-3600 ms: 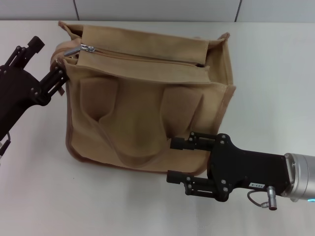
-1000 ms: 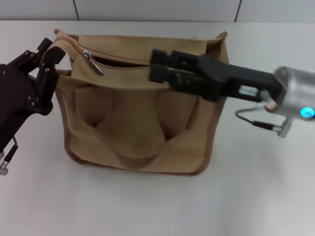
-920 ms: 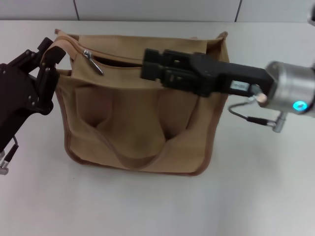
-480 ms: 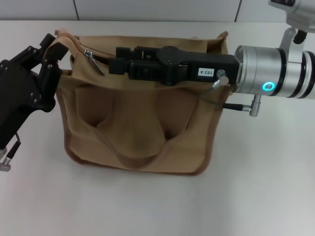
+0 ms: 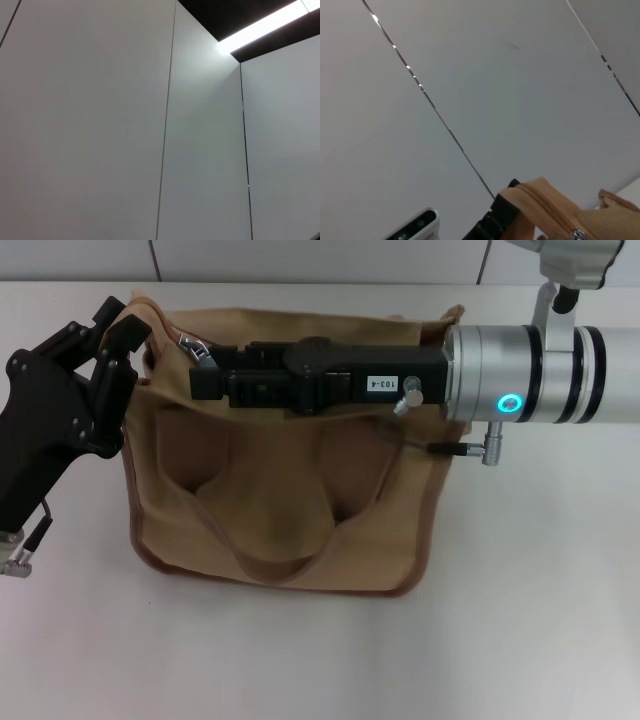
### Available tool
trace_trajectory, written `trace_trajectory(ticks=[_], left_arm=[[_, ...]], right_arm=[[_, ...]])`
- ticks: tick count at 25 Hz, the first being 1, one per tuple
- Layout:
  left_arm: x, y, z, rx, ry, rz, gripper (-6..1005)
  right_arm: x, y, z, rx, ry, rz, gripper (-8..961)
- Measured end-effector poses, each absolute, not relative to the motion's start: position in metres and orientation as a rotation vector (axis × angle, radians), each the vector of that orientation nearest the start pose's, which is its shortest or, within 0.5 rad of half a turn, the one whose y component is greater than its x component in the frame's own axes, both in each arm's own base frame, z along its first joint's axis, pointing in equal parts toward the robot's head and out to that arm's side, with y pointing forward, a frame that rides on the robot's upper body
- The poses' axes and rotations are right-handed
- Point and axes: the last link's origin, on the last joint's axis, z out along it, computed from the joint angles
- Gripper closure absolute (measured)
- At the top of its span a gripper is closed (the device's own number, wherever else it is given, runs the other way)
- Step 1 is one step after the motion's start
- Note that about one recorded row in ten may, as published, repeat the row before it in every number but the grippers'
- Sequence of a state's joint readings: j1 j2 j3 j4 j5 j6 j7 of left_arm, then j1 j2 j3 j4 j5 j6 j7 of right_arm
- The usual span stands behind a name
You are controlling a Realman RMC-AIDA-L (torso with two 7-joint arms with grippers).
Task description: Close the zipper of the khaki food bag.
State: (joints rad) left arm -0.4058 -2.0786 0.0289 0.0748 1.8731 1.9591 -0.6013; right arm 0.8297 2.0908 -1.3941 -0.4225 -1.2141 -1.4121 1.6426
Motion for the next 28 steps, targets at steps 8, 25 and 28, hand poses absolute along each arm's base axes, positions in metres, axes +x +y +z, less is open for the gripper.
trace_trajectory(ticks=[8, 25, 28], left_arm=[[-0.2659, 0.2546, 0.0108, -1.920, -0.217, -1.474, 885], [-0.2645, 0.2553, 0.0109, -1.918, -0.212, -1.481, 886], [-0.2641, 0.2549, 0.0112, -1.918, -0.208, -1.486, 886]], right_arm=[[0.0988, 0.3560, -0.0765, -2.989, 0.819, 1.158, 468], [0.1028, 0.3559, -0.0790, -2.981, 0.824, 1.133, 559], [0.1033, 0.3557, -0.0794, -2.983, 0.825, 1.129, 678]])
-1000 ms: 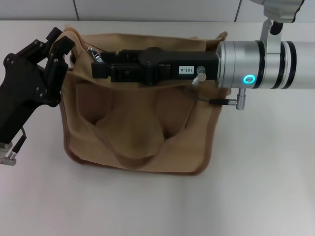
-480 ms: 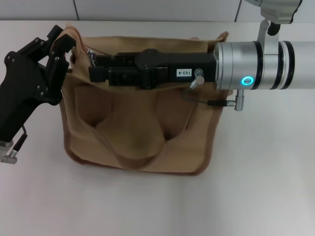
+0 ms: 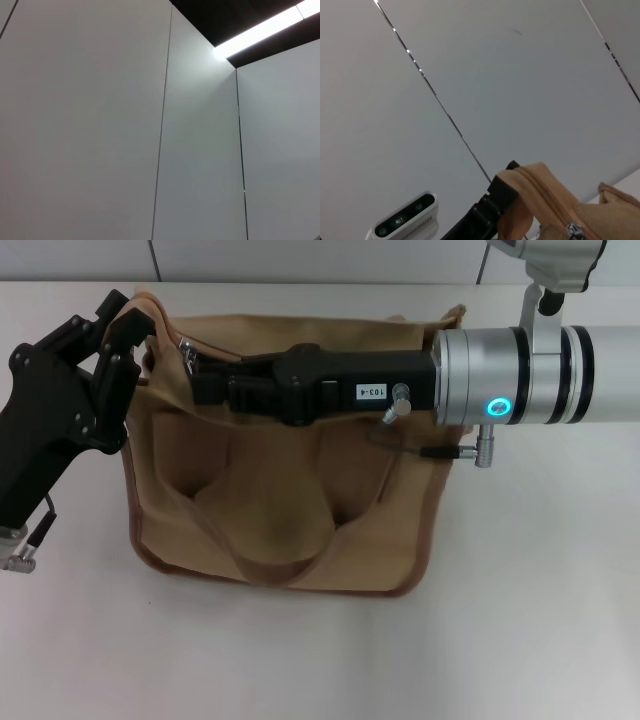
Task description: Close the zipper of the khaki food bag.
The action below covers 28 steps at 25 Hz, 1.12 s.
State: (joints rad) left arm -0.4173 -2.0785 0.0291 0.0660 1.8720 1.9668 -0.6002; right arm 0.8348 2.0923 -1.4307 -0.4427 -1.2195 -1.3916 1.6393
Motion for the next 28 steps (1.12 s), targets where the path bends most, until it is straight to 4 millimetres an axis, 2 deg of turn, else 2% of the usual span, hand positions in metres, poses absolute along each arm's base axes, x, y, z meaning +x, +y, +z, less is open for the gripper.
trace_trajectory(ticks=[1, 5, 11, 17, 28], left_arm=[[-0.2639, 0.2547, 0.0113, -1.917, -0.207, -1.488, 886], [-0.2639, 0.2540, 0.0114, -1.917, -0.206, -1.490, 887], [-0.2636, 0.2540, 0.0113, -1.917, -0.206, -1.493, 887], [-0.2629, 0.2536, 0.0115, -1.918, -0.202, -1.499, 887], [-0.2572, 0.2558, 0.0097, -1.950, -0.177, -1.517, 888]], right_arm=[[0.1039, 0.3550, -0.0798, -2.986, 0.826, 1.125, 717], [0.1047, 0.3533, -0.0802, -2.997, 0.822, 1.120, 761], [0.1049, 0.3535, -0.0801, -2.996, 0.823, 1.119, 562], [0.1053, 0.3537, -0.0802, -2.995, 0.828, 1.114, 425], [0.1003, 0.3499, -0.0777, -3.020, 0.839, 1.157, 358]])
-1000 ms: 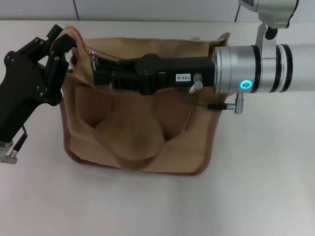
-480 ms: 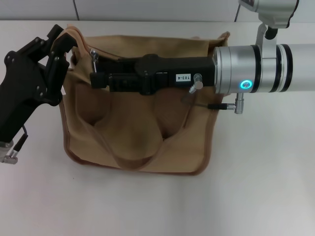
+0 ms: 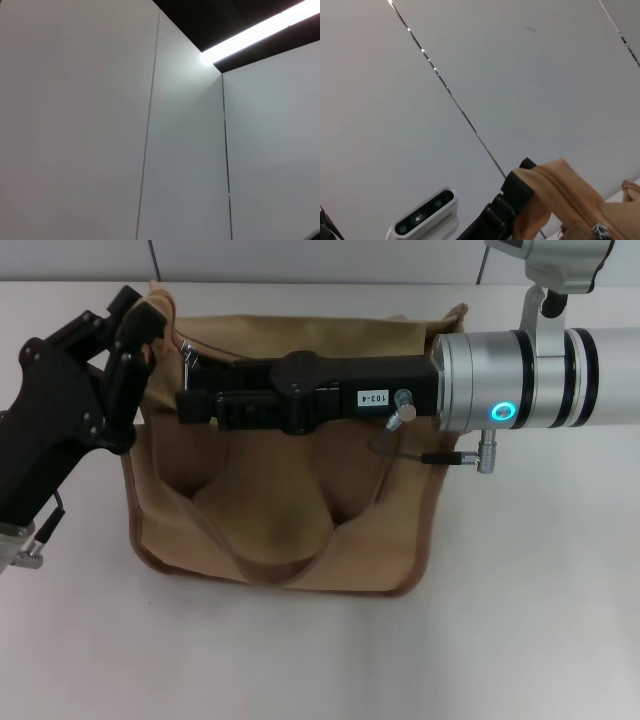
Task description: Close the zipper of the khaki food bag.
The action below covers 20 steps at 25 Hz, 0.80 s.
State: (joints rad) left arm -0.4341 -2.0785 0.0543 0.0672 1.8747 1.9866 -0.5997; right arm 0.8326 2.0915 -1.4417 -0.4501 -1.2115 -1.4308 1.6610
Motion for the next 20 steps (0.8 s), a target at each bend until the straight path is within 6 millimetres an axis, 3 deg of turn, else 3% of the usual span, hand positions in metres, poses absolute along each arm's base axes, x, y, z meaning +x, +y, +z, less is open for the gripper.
trace_trajectory(ticks=[10, 20], left_arm=[[-0.258, 0.255, 0.010, -1.952, -0.164, -1.508, 889], [-0.259, 0.256, 0.013, -1.932, -0.148, -1.498, 914]], right_arm=[[0.109, 0.356, -0.083, -2.985, 0.922, 1.055, 358], [0.114, 0.355, -0.080, -2.961, 0.933, 1.080, 359]])
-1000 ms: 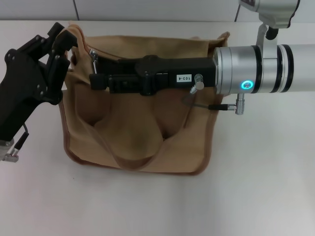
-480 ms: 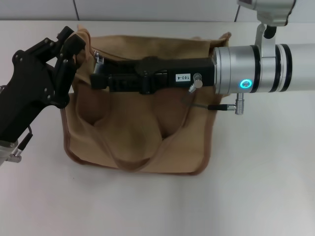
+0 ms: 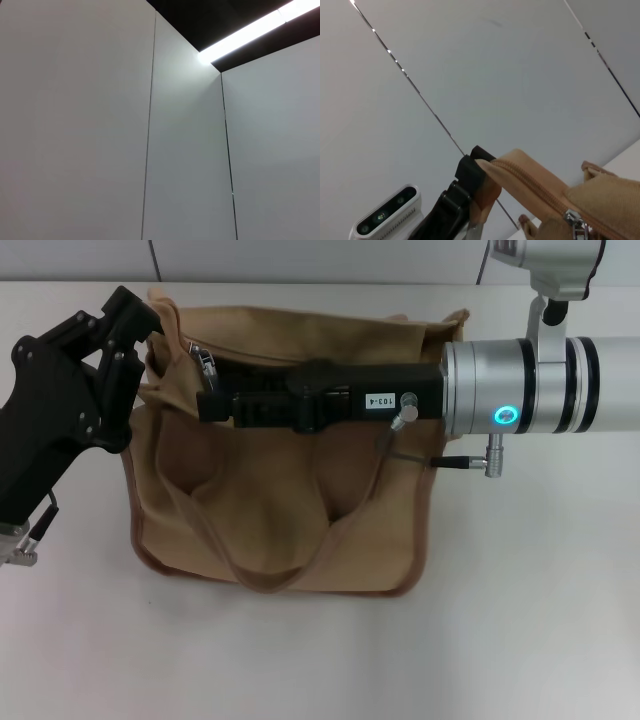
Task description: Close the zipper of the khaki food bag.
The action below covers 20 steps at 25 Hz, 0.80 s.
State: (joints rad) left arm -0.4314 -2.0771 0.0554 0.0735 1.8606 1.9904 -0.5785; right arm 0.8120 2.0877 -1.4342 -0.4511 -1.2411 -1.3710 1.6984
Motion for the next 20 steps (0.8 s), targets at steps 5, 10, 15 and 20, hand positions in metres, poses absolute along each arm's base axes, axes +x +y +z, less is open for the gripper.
trace_trajectory(ticks=[5, 10, 15, 20], left_arm=[[-0.2578, 0.2560, 0.0111, -1.933, -0.154, -1.504, 927], [-0.2585, 0.2553, 0.0109, -1.929, -0.161, -1.502, 927], [-0.2592, 0.2546, 0.0108, -1.928, -0.163, -1.501, 929], [-0.2590, 0.2538, 0.0103, -1.930, -0.165, -1.505, 930]], right_arm=[[0.1109, 0.3543, -0.0805, -2.974, 0.915, 1.084, 359], [0.1106, 0.3539, -0.0807, -2.972, 0.916, 1.091, 362], [0.1109, 0.3531, -0.0811, -2.977, 0.885, 1.091, 448], [0.1112, 0.3528, -0.0811, -2.978, 0.876, 1.091, 624]])
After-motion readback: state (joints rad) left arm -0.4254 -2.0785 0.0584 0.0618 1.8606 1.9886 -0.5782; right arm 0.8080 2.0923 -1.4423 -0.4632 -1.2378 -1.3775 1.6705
